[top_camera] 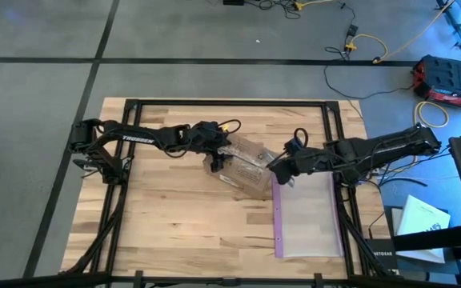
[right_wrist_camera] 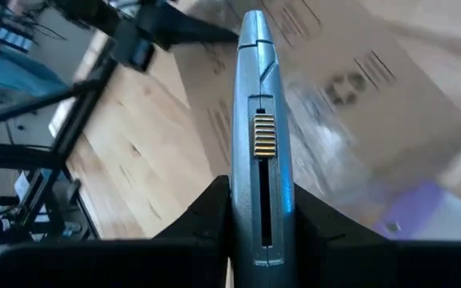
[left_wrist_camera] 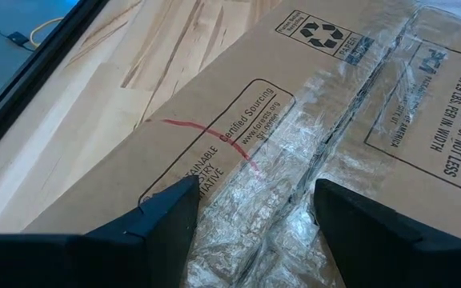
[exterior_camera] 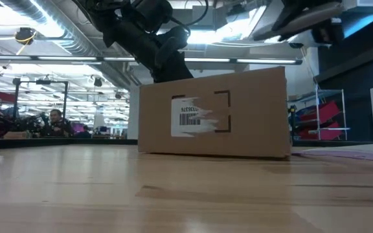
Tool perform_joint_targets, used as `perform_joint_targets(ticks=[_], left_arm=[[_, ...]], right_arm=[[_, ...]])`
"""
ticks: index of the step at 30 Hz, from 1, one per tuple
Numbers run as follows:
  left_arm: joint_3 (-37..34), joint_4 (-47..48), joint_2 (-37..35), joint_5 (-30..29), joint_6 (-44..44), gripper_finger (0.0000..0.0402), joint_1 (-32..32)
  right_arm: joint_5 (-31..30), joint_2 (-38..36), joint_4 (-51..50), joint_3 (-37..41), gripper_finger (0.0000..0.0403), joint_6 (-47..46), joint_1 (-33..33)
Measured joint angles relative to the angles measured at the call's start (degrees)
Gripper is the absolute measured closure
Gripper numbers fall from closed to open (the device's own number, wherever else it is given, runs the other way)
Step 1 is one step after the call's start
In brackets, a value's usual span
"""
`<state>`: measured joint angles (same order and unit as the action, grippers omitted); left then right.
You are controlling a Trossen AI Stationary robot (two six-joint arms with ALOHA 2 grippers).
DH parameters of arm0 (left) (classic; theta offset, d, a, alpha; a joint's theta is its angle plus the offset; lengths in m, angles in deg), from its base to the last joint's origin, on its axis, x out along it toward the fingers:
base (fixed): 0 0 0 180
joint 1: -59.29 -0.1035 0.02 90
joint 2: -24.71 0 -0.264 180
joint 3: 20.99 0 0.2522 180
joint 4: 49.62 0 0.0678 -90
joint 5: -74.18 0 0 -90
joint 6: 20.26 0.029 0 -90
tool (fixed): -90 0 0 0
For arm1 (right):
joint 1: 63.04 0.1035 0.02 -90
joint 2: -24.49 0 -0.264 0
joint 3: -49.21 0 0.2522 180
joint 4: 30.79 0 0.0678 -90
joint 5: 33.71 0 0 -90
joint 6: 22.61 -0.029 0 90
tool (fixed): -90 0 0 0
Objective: Unpack boxes
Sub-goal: Open the cardboard box using the cutter
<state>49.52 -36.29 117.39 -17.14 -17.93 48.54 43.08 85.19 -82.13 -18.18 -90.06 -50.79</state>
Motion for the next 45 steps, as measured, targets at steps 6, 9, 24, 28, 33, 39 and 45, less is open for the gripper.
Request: perform_joint_targets(ticks=[6, 9, 24, 28, 33, 39, 45], left_arm=[[0.0, 0.0, 0.0, 0.0, 0.0, 0.0165, 0.0], [0.0, 0.0, 0.0, 0.0, 0.0, 0.0165, 0.0], [0.0, -0.3, 0.0, -0.1, -2.1, 0.0165, 0.6], [1.8, -0.5, 0.0, 0.0, 3.1, 0.0165, 1.7], [5.8, -1.2, 0.0, 0.1, 13.4, 0.0165, 3.7], [7.1, -7.2, 0.1, 0.9, 20.0, 0.0165, 4.8], [7.0, -5.4, 0.9, 0.8, 20.7, 0.0165, 2.7]], right_arm=[[2.7, -3.1, -9.8, 0.0, 0.0341, -9.2, 0.2], [4.4, -3.0, -11.6, 0.0, 0.0341, -10.8, 0.1], [5.0, -1.7, -12.5, 0.1, 0.0341, -28.5, 3.2], [3.5, -1.7, -13.2, 0.0, 0.0341, -30.1, 4.8], [3.5, -1.6, -13.8, 0.0, 0.0341, -32.5, 5.0], [3.2, -0.3, -10.2, 0.0, 0.0341, -42.9, 6.2], [0.8, 1.5, -7.6, 0.0, 0.0341, -48.5, 9.4]])
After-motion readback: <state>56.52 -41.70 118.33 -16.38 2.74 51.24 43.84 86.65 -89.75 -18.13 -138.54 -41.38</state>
